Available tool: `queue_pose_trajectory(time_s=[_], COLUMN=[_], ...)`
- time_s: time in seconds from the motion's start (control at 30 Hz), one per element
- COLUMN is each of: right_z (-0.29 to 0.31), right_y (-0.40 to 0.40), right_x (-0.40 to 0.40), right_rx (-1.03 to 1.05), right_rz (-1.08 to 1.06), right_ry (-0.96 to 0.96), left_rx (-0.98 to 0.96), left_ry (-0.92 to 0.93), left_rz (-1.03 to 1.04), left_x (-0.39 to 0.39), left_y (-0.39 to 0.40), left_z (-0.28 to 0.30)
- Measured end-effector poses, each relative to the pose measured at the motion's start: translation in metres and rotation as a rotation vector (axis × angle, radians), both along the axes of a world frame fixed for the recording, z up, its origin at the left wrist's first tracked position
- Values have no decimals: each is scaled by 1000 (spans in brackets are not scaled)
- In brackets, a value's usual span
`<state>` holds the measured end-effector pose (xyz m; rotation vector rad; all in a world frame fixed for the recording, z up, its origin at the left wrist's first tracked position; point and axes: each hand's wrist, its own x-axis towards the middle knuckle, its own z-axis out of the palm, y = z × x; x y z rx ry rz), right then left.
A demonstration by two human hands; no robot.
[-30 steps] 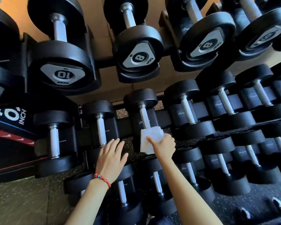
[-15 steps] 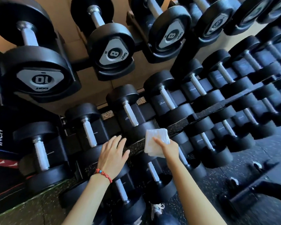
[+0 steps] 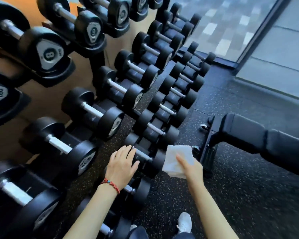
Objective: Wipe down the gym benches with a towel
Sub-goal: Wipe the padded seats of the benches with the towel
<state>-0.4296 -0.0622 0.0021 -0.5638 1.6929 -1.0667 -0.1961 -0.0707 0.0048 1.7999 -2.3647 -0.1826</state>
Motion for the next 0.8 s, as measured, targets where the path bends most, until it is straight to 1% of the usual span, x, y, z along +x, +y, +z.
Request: queue_pose_trajectory(time_s=[0.2, 0.37, 0.47, 0.63, 0.8], right_z=[1, -2, 0, -8, -27], right_y=[16, 21, 17, -7, -55], right_x=[-133, -241, -292, -351, -383], right_rx=[-23, -2, -12, -15, 27], right_rz=[-193, -285, -341, -425, -476], right_ry=[12, 20, 7, -24, -16], left_rx=[-20, -4, -2, 0, 37], left_ry=[2, 27, 14, 15, -4], left_rz=[-200, -298, -349, -421, -476], left_x=[-134, -258, -316, -377, -417], left_y=[-37, -57, -69, -103, -164], left_z=[-6, -6, -2, -6, -23])
